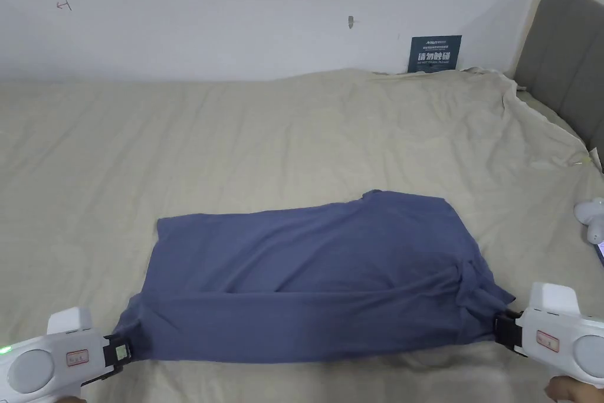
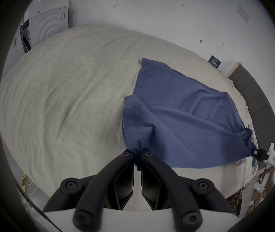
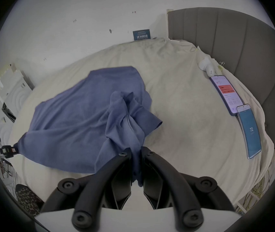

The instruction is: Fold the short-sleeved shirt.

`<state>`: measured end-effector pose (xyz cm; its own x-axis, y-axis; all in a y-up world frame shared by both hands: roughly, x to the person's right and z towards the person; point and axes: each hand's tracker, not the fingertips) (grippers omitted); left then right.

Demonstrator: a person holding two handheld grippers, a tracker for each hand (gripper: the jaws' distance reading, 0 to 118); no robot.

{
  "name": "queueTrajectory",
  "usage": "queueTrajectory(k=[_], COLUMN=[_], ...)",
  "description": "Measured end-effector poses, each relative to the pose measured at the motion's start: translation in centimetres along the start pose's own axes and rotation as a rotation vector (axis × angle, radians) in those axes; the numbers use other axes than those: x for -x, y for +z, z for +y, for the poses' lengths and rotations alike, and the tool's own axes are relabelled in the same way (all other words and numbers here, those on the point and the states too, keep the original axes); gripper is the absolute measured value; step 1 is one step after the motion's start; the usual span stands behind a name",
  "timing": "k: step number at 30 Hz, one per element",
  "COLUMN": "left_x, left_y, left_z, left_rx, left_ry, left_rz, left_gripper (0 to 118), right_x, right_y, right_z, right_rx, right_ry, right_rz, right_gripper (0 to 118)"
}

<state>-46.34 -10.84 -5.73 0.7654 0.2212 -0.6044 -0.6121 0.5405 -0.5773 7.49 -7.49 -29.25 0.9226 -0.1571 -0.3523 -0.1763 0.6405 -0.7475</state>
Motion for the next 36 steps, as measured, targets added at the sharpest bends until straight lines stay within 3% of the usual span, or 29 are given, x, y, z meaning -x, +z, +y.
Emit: queueTrajectory(k=[3,9,12,17,26,28,30,32,33,34,36], left_x=[0.9,2.3,2.9,3.0,2.7,1.3,0.1,-1.0,-1.5,-2.0,-3.5], left_y=[1.5,3.1,2.3,-0.1,-0.5,0.8,1.9,3.1,3.8,4.6,7.2], left_z=[-1.3,-5.4,-6.9,-8.4,-8.4,-8.5,-8.2,-7.5,-7.1,-6.5,-5.0], left_rx=[0.0,0.039,0.069,0.11,0.092,0.081,0.054,0.017,-0.01,-0.052,-0.143], left_ry=[-0.011,-0.014,-0.006,-0.019,-0.016,-0.034,-0.093,-0.134,-0.142,-0.146,-0.16], left_rz=[0.006,0.021,0.032,0.08,0.118,0.131,0.168,0.191,0.193,0.189,0.16], left_gripper=[4,4,4,4,6,21,25,65,87,101,108], right_x=[-1.8,-1.8,-2.8,-4.1,-1.9,-1.5,0.4,1.5,1.9,2.9,4.1], right_y=[2.1,5.2,3.6,0.1,1.5,2.1,4.2,6.1,6.9,8.5,11.1], right_z=[-1.2,-5.8,-7.7,-10.0,-10.3,-10.0,-9.1,-8.0,-7.3,-6.4,-4.4], right_rx=[-0.011,0.027,0.066,0.11,0.103,0.102,0.079,0.014,-0.013,-0.053,-0.141], right_ry=[-0.014,-0.018,-0.002,-0.053,-0.068,-0.074,-0.007,0.038,0.043,0.047,0.054], right_rz=[0.025,0.058,0.03,-0.016,-0.039,-0.045,-0.08,-0.086,-0.087,-0.089,-0.077], right_gripper=[7,7,7,7,10,24,27,52,70,78,80])
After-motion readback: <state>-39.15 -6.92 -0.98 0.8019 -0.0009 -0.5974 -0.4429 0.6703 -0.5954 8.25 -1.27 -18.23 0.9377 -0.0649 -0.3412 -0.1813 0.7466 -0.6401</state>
